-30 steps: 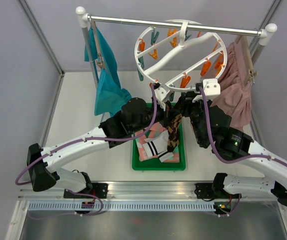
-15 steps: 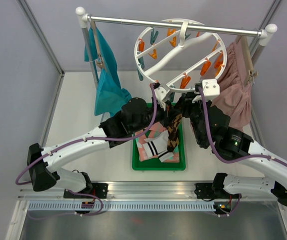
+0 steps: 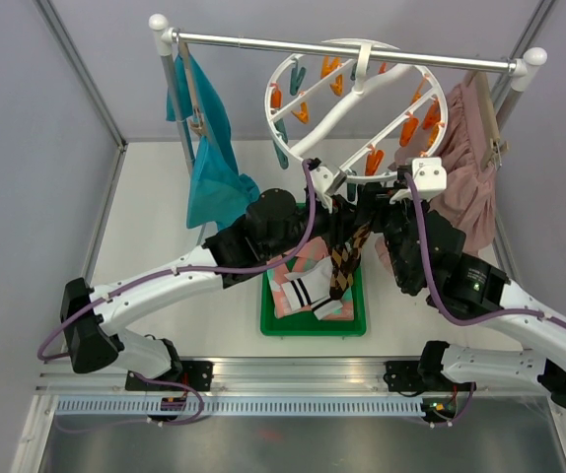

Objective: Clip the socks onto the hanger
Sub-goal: Clamp the sock onto the hanger, then pick up the sock from the bin.

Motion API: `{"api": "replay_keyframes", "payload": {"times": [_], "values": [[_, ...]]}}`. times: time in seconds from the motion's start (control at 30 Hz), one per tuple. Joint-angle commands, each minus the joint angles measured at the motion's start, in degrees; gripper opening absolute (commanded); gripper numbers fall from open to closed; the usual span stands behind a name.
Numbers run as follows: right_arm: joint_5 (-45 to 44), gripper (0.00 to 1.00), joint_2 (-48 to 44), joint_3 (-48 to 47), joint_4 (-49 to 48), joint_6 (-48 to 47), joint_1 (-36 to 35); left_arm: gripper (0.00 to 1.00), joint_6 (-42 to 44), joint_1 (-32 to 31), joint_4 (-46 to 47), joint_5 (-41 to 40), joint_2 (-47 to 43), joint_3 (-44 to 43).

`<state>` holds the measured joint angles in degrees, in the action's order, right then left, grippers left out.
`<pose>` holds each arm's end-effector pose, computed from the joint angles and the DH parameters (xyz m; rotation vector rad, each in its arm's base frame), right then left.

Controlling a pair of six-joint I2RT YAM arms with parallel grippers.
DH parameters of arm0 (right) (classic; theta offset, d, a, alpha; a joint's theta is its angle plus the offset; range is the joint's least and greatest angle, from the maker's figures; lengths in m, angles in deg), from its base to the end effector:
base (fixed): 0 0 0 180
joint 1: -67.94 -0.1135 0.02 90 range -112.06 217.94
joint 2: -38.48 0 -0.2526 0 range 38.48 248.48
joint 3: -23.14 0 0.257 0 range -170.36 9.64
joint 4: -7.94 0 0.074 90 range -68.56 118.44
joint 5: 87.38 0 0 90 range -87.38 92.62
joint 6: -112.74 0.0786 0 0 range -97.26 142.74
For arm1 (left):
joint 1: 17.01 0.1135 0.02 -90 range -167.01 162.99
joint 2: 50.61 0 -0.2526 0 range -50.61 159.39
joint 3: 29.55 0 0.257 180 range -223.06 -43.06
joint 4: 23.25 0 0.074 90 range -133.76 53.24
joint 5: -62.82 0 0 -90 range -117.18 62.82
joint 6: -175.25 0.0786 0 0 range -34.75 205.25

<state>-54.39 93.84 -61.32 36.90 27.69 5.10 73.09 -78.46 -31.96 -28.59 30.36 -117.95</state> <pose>0.1581 0.1637 0.4466 -0.0105 1.5714 0.1494 0.1870 -0.3397 0.3928 0.6828 1.5368 -0.9686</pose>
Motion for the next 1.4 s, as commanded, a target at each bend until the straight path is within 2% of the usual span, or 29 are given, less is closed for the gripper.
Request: {"api": "replay_keyframes", "payload": {"times": [0.0, 0.07, 0.17, 0.2, 0.33, 0.5, 0.67, 0.73, 0.87, 1.0, 1.37], "values": [[-3.7, 0.72, -0.9, -2.2, 1.4, -0.3, -0.2, 0.39, -1.4, 0.3, 2.2, -0.7, 0.2, -2.4], [-6.1, 0.75, -1.9, -2.3, 1.8, -0.8, -0.2, 0.53, -1.2, 0.3, 1.8, -0.8, 0.0, -1.8], [-8.1, 0.77, -3.3, -2.7, 2.6, -1.2, -0.2, 0.64, -0.6, 0.3, 0.6, -0.9, -0.5, -1.1], [-9.1, 0.77, -3.8, -2.8, 3.0, -1.1, -0.2, 0.65, 0.1, 0.3, 0.1, -0.7, -0.7, -0.8], [-8.0, 0.77, -6.2, -3.3, 5.5, 0.6, -0.2, 0.65, 1.8, 0.3, -1.3, -1.6, -4.2, 3.0], [-3.7, 0.77, -7.6, -4.3, 11.2, 4.1, -0.2, 0.63, 1.9, 0.2, -4.2, -6.8, -9.1, 10.1], [6.7, 0.77, -10.7, -3.7, 17.5, 9.2, -0.2, 0.58, -0.6, 0.3, -7.3, -12.9, -13.2, 19.8], [12.0, 0.77, -11.5, -2.7, 19.9, 10.9, -0.1, 0.57, -2.5, 0.3, -7.2, -14.1, -12.9, 23.0], [16.4, 0.76, -11.4, 3.2, 22.5, 11.8, -0.2, 0.53, -4.9, 0.4, -5.1, -11.7, -9.5, 26.4], [15.3, 0.75, -10.2, 7.5, 23.9, 14.0, -0.1, 0.49, -6.3, 0.3, -2.9, -9.2, -1.0, 25.1], [14.2, 0.74, -8.9, 11.0, 19.7, 14.5, -0.1, 0.46, -11.7, 4.1, -3.2, -9.5, 14.7, 10.7]]}}
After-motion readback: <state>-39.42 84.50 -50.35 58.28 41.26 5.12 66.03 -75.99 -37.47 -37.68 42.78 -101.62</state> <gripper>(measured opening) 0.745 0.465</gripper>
